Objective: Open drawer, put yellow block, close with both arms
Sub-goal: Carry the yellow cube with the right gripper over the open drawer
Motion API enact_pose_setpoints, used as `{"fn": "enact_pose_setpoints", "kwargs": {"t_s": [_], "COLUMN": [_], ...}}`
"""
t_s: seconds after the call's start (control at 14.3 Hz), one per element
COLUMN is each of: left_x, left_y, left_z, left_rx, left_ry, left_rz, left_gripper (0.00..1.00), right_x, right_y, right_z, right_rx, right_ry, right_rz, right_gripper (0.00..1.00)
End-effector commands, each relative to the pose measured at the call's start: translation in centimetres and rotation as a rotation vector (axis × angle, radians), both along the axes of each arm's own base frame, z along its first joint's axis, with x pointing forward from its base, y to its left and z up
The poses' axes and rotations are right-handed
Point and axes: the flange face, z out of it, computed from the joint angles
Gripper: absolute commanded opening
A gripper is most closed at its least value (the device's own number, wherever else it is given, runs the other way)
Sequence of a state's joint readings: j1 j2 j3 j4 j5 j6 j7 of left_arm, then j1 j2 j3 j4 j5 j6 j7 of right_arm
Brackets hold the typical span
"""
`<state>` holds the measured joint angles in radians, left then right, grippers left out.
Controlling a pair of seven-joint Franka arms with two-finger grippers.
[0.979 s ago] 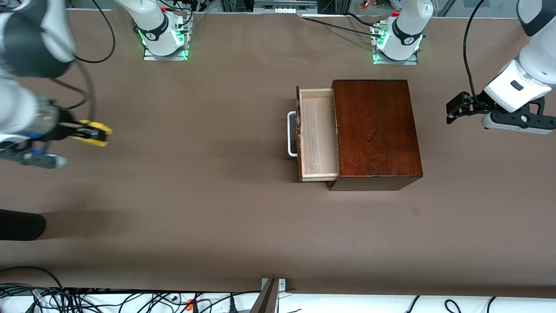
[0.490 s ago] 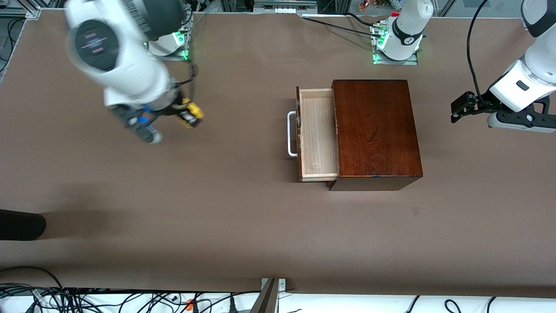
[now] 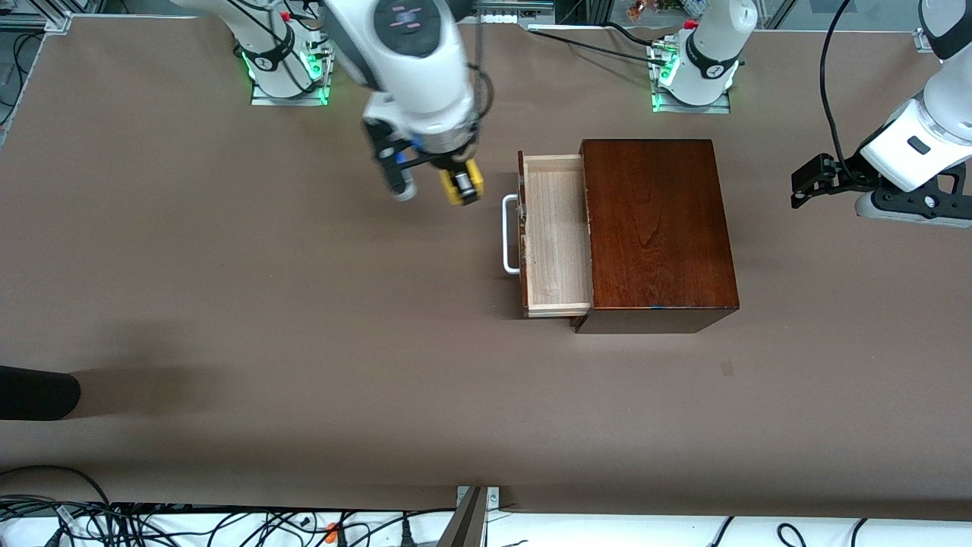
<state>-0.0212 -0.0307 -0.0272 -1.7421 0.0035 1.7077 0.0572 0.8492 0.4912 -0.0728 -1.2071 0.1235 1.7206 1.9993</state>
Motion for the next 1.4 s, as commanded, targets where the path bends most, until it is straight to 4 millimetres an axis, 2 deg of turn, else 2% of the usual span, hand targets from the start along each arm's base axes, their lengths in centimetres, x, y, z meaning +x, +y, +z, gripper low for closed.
{"fn": "enact_pose_setpoints", "kwargs": {"t_s": [0.0, 0.07, 0.28, 0.77, 0.84, 0.98, 1.05, 1.19, 1.26, 1.33], "left_x": [0.0, 0.0, 0.0, 0.0, 0.0, 0.0, 0.0, 0.0, 0.0, 0.0], "left_y": [-0.4, -0.4, -0.1, 0.0, 0.0, 0.0, 0.0, 0.0, 0.0, 0.0], "left_z": [0.7, 0.9, 0.8, 0.4, 0.4, 0.4, 0.4, 0.5, 0.5, 0.5], "left_rx": [-0.006, -0.006, -0.006, -0.006, -0.006, -0.006, -0.006, -0.006, -0.006, -0.006], "left_ry": [0.017, 0.017, 0.024, 0.035, 0.037, 0.037, 0.037, 0.035, 0.035, 0.035], "left_rz": [-0.015, -0.018, -0.015, -0.021, -0.021, -0.022, -0.024, -0.022, -0.022, -0.022], "left_gripper": [1.0, 1.0, 1.0, 1.0, 1.0, 1.0, 1.0, 1.0, 1.0, 1.0], "right_x": [-0.8, -1.6, -2.6, -1.6, -1.6, -1.6, -1.6, -1.8, -1.8, -1.7], "right_y": [5.0, 6.7, 9.6, 11.7, 11.7, 11.7, 11.8, 11.8, 11.8, 11.7], "right_z": [-0.9, -1.8, -5.2, -15.1, -16.1, -16.8, -17.5, -18.5, -18.2, -17.5], "right_rx": [0.037, 0.056, 0.097, 0.11, 0.107, 0.109, 0.111, 0.099, 0.099, 0.1], "right_ry": [-0.02, -0.026, -0.019, 0.014, 0.024, 0.045, 0.065, 0.074, 0.074, 0.072], "right_rz": [-0.151, -0.187, -0.231, -0.261, -0.264, -0.274, -0.283, -0.286, -0.284, -0.282], "right_gripper": [0.0, 0.0, 0.0, 0.0, 0.0, 0.0, 0.05, 0.65, 1.0, 1.0]}}
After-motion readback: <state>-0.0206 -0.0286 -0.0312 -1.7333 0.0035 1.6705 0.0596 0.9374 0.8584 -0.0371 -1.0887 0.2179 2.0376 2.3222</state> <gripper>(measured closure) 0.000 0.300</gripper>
